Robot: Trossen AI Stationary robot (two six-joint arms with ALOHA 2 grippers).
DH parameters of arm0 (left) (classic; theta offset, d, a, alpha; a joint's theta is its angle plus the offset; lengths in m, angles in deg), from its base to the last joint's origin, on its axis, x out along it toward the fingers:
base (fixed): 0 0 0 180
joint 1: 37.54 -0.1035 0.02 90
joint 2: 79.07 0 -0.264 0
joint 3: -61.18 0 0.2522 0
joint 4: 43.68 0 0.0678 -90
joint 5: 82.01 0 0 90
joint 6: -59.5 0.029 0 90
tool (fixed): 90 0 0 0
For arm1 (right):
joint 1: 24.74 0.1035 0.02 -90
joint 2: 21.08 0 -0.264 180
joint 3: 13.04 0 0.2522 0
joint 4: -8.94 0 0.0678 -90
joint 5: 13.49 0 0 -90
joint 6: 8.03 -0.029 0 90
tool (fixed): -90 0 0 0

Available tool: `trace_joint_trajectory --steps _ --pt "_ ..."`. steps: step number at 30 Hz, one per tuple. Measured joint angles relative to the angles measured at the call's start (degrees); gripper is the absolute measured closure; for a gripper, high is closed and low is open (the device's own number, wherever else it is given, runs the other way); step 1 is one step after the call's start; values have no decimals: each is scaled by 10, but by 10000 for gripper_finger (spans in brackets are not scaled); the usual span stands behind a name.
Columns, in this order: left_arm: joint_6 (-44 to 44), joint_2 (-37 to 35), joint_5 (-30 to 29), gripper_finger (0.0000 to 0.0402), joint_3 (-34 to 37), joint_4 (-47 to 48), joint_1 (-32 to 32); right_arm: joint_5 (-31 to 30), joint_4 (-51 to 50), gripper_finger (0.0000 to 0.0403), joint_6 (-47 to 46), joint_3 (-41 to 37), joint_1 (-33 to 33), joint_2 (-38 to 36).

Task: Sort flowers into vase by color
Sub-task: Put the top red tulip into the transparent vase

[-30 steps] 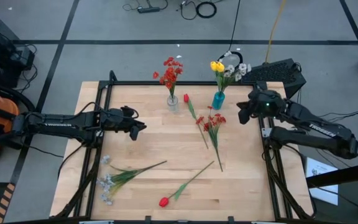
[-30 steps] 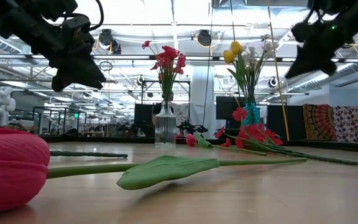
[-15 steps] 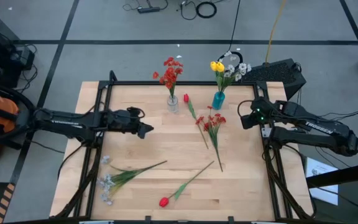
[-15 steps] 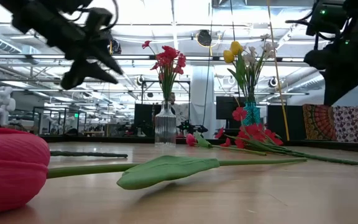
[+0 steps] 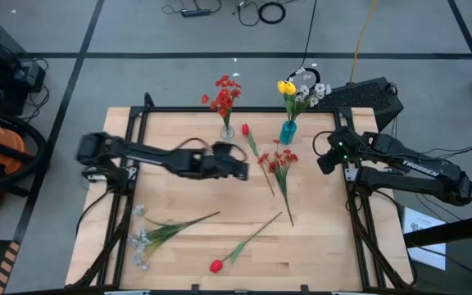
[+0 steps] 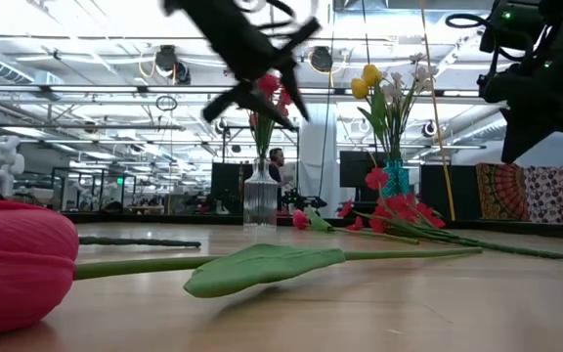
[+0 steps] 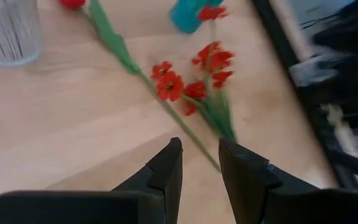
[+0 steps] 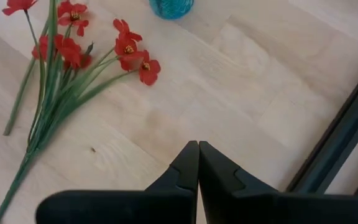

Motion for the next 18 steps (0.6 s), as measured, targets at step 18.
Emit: trace_joint_trajectory --steps 18 --pt "-72 312 113 332 -327 145 -39 4 1 401 3 0 0 0"
